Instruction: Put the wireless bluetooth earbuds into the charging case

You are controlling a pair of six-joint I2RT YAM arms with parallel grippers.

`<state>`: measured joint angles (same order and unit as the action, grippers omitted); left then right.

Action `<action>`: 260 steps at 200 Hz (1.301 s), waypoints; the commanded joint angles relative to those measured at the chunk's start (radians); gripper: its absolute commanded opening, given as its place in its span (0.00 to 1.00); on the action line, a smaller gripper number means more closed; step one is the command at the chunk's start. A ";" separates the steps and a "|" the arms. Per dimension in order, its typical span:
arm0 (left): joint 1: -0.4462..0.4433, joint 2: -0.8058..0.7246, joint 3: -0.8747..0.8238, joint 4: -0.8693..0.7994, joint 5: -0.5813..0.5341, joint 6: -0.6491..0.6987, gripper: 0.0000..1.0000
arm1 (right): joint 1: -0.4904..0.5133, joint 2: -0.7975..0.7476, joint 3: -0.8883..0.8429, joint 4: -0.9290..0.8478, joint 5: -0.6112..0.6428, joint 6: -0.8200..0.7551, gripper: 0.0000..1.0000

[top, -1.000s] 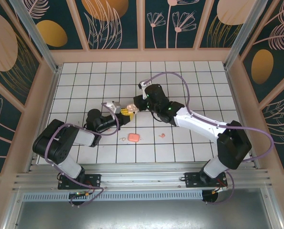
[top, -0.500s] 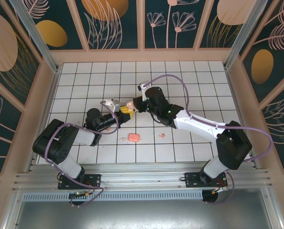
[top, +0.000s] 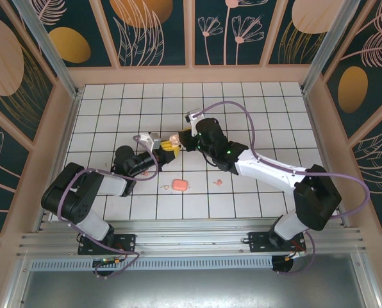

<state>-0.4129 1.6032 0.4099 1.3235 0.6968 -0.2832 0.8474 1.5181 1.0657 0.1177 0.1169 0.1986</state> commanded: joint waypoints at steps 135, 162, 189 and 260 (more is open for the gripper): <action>-0.007 -0.094 0.039 0.005 -0.029 0.021 0.07 | 0.027 -0.058 -0.058 0.048 -0.070 -0.076 0.23; -0.005 -0.091 0.040 0.012 -0.027 0.020 0.07 | 0.027 -0.065 -0.076 0.069 -0.097 -0.085 0.23; -0.006 -0.101 0.034 0.016 -0.026 0.033 0.07 | 0.027 -0.070 -0.080 0.065 -0.097 -0.096 0.23; -0.006 -0.114 0.029 0.020 -0.026 0.042 0.07 | 0.021 -0.054 -0.048 -0.002 -0.048 -0.116 0.24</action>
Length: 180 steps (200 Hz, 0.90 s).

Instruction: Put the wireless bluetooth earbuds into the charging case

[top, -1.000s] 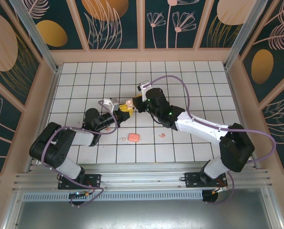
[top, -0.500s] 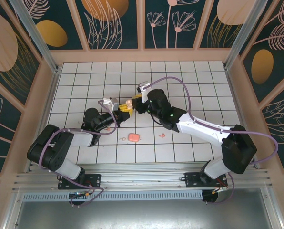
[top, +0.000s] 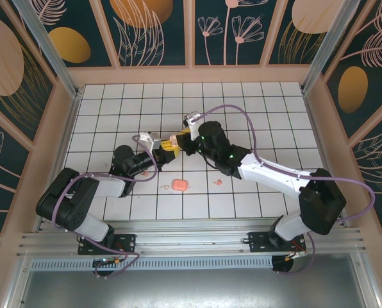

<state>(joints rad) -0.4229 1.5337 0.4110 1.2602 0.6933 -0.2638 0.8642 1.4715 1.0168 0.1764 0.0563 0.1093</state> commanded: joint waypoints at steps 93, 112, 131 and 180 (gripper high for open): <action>0.004 -0.085 0.003 0.065 -0.009 0.099 0.07 | -0.021 -0.070 -0.045 -0.006 -0.153 -0.037 0.25; 0.004 -0.095 -0.019 0.089 -0.006 0.135 0.07 | -0.025 -0.086 -0.050 0.005 -0.157 -0.045 0.25; 0.004 -0.107 -0.027 0.074 -0.008 0.177 0.07 | -0.024 -0.096 -0.051 0.006 -0.148 -0.061 0.25; -0.003 -0.151 -0.031 -0.036 -0.018 0.317 0.07 | -0.024 -0.126 -0.052 0.027 -0.182 -0.082 0.24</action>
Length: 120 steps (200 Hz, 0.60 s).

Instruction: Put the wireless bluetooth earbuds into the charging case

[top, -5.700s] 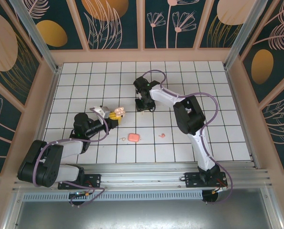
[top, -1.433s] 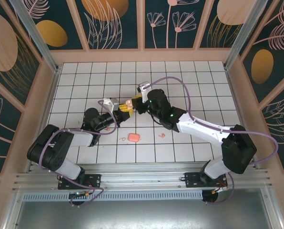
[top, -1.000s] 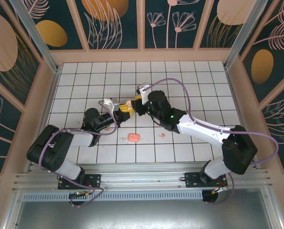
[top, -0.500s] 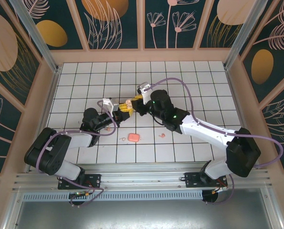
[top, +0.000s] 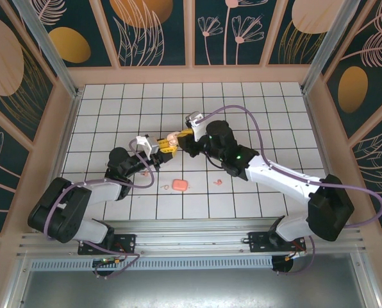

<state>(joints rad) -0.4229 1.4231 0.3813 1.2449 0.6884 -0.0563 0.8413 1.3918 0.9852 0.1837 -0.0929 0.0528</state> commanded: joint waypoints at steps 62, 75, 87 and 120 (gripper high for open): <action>-0.008 -0.082 -0.001 -0.153 -0.054 0.238 0.06 | 0.001 -0.070 0.028 -0.048 -0.026 -0.054 0.24; -0.008 -0.090 0.001 -0.191 -0.065 0.272 0.06 | -0.001 -0.067 0.052 -0.089 -0.031 -0.060 0.24; -0.010 -0.097 0.001 -0.225 -0.079 0.307 0.06 | 0.001 -0.064 0.079 -0.143 -0.027 -0.074 0.24; -0.010 -0.109 0.012 -0.283 -0.070 0.317 0.06 | 0.001 -0.069 0.121 -0.278 0.049 -0.162 0.24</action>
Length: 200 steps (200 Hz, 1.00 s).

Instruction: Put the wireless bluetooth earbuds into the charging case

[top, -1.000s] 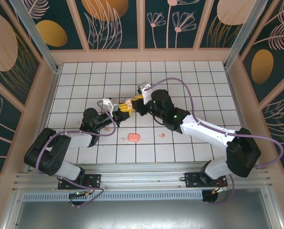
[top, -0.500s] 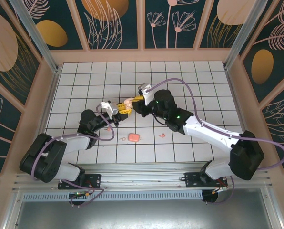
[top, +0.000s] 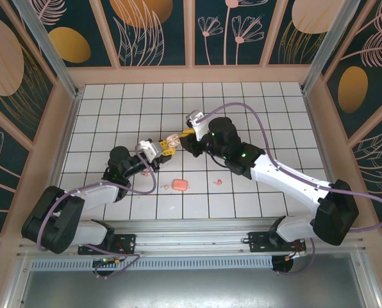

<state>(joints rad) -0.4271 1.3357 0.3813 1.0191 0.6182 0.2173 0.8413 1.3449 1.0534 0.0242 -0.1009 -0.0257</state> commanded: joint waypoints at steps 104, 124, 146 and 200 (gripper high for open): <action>-0.005 -0.113 -0.057 -0.165 -0.025 0.021 0.07 | -0.195 0.223 0.238 -0.856 -0.159 -0.203 0.25; -0.005 -0.124 -0.084 -0.167 -0.028 0.012 0.07 | -0.212 0.287 0.235 -0.881 -0.152 -0.238 0.25; -0.006 -0.143 -0.104 -0.174 -0.031 0.001 0.07 | -0.226 0.341 0.230 -0.864 -0.157 -0.270 0.25; -0.005 -0.165 -0.125 -0.160 -0.049 -0.018 0.07 | -0.249 0.480 0.273 -0.837 -0.134 -0.331 0.26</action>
<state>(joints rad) -0.4271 1.1824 0.2661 0.8410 0.5842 0.2150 0.6033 1.7725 1.2781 -0.8009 -0.2371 -0.3027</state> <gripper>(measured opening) 0.198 0.256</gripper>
